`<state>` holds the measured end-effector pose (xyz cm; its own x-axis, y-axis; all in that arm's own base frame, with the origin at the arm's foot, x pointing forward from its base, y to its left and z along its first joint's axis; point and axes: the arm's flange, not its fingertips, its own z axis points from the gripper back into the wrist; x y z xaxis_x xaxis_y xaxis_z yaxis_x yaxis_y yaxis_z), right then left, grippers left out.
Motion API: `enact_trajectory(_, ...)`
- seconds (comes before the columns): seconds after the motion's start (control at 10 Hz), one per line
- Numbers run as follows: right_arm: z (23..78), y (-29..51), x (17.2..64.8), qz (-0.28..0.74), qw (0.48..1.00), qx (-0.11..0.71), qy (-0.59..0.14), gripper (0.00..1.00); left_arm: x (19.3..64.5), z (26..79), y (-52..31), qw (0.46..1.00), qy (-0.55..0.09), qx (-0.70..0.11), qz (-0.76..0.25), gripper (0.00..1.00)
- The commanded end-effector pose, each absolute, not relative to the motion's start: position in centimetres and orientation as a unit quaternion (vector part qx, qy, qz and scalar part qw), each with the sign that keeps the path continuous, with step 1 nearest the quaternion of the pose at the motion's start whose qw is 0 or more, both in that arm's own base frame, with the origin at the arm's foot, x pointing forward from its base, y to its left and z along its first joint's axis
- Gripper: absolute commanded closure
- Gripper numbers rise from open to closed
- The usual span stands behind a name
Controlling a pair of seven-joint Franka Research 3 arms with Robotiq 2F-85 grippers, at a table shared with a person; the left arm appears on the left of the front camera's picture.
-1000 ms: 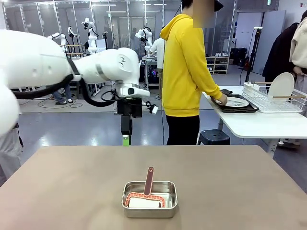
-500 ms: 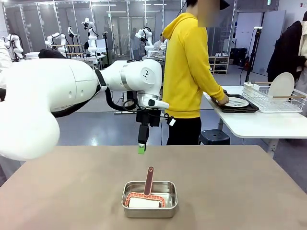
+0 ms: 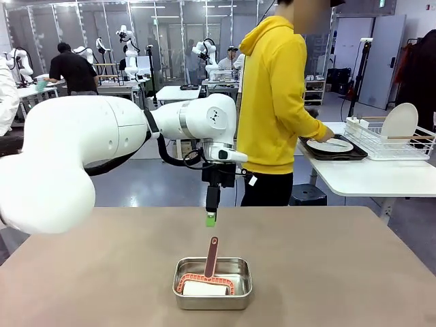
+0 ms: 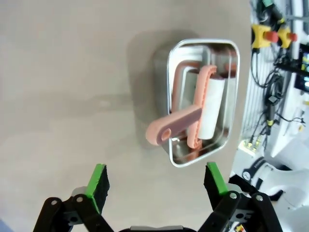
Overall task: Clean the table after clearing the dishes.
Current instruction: When the right (or left) Handle tray is removed, use the right hand (or left hand) to clean the right (or left) side of the table with the Lint Roller.
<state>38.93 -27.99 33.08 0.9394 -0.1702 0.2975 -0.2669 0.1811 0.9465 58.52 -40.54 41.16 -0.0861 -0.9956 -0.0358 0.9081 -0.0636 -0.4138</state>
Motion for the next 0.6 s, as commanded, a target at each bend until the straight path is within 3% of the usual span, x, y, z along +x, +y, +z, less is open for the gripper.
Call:
enact_trajectory(0.0,33.3,-27.9,38.7,0.035,0.748,0.639,-0.176,0.0,58.6,40.7,-41.7,0.671,0.154,-0.151,-0.71,0.0)
enact_trajectory(0.5,33.3,-27.9,38.7,0.035,0.748,0.639,-0.176,0.0,57.9,37.9,-42.3,0.67,0.183,-0.171,-0.699,0.0)
